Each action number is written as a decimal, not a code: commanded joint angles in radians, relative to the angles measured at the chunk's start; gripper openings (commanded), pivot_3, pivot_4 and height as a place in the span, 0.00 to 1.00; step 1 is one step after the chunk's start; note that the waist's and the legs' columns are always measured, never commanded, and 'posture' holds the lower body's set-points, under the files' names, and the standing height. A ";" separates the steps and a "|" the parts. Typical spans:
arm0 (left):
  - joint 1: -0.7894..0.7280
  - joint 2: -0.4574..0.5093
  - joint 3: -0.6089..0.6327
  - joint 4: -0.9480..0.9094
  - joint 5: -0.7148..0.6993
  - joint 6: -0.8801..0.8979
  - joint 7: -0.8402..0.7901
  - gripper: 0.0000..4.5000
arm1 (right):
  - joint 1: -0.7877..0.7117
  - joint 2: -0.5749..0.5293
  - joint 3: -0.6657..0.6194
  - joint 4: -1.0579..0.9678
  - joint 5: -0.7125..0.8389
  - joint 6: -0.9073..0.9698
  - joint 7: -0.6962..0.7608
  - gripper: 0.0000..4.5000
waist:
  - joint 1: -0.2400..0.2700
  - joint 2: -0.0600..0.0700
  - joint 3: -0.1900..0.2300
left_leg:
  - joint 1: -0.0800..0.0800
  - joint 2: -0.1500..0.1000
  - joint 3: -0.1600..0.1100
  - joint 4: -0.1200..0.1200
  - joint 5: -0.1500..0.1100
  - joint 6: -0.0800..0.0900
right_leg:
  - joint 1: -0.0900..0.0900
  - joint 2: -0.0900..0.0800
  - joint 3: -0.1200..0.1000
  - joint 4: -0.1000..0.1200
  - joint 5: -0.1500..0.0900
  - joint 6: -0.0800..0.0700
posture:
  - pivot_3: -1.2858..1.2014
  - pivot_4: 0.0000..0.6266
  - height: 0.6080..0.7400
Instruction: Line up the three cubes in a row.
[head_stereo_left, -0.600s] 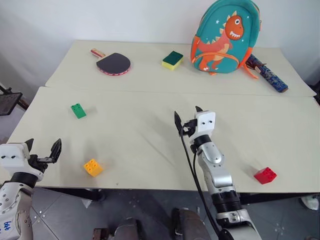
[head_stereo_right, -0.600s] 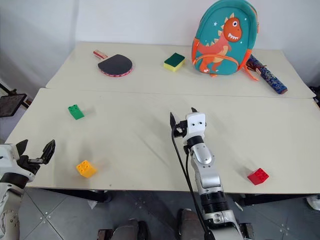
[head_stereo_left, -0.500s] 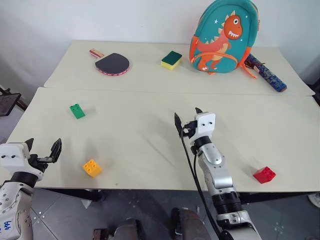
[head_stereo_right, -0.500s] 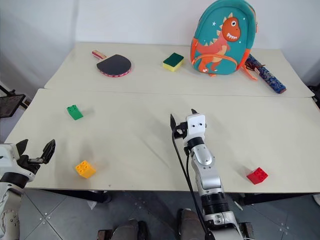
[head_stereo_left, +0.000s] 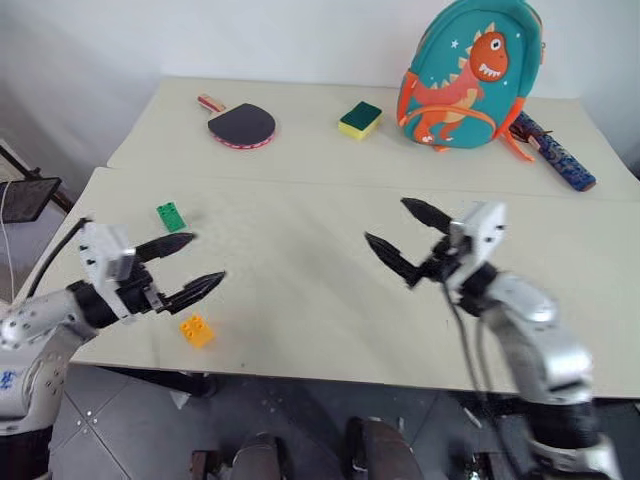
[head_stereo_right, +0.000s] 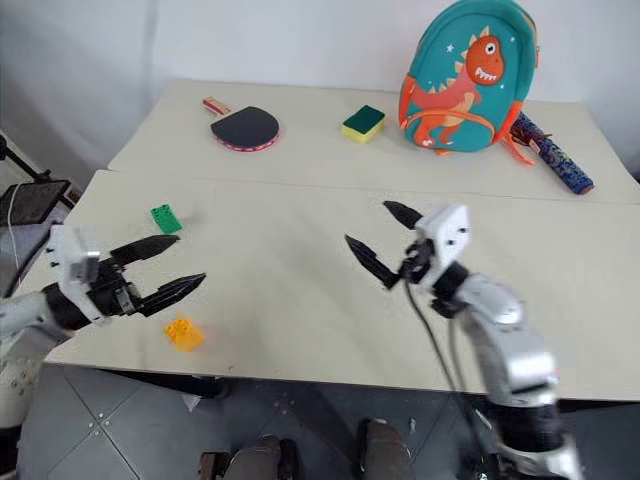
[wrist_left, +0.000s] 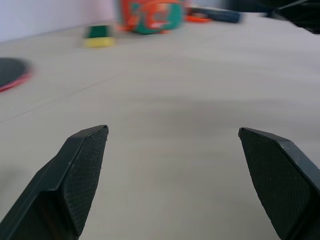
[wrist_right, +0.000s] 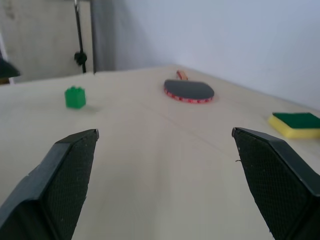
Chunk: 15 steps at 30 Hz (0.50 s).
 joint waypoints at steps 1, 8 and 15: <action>-0.109 -0.011 -0.157 0.070 0.082 -0.053 -0.127 0.99 | 0.184 -0.126 -0.324 -0.094 0.102 0.090 0.057 1.00 | 0.010 0.000 0.000 | 0.001 0.000 0.000 0.000 0.000 0.000 | 0.001 0.000 0.000 -0.004 0.000 0.000 | 0.52 0.24 1.00; -0.244 -0.131 -0.286 0.230 0.194 -0.168 -0.182 0.99 | 0.770 -0.088 -0.827 0.021 0.005 -0.089 0.310 1.00 | 0.032 -0.001 0.000 | 0.001 0.003 0.009 0.000 -0.002 -0.002 | 0.006 0.008 0.000 -0.009 0.000 0.001 | 0.52 0.24 1.00; -0.262 -0.167 -0.308 0.252 0.183 -0.149 -0.240 0.99 | 1.002 -0.125 -0.889 0.203 -0.033 -0.119 0.462 1.00 | 0.008 0.000 0.000 | 0.006 0.004 0.014 0.002 -0.002 -0.001 | 0.007 0.010 0.009 -0.011 0.000 0.000 | 0.52 0.24 1.00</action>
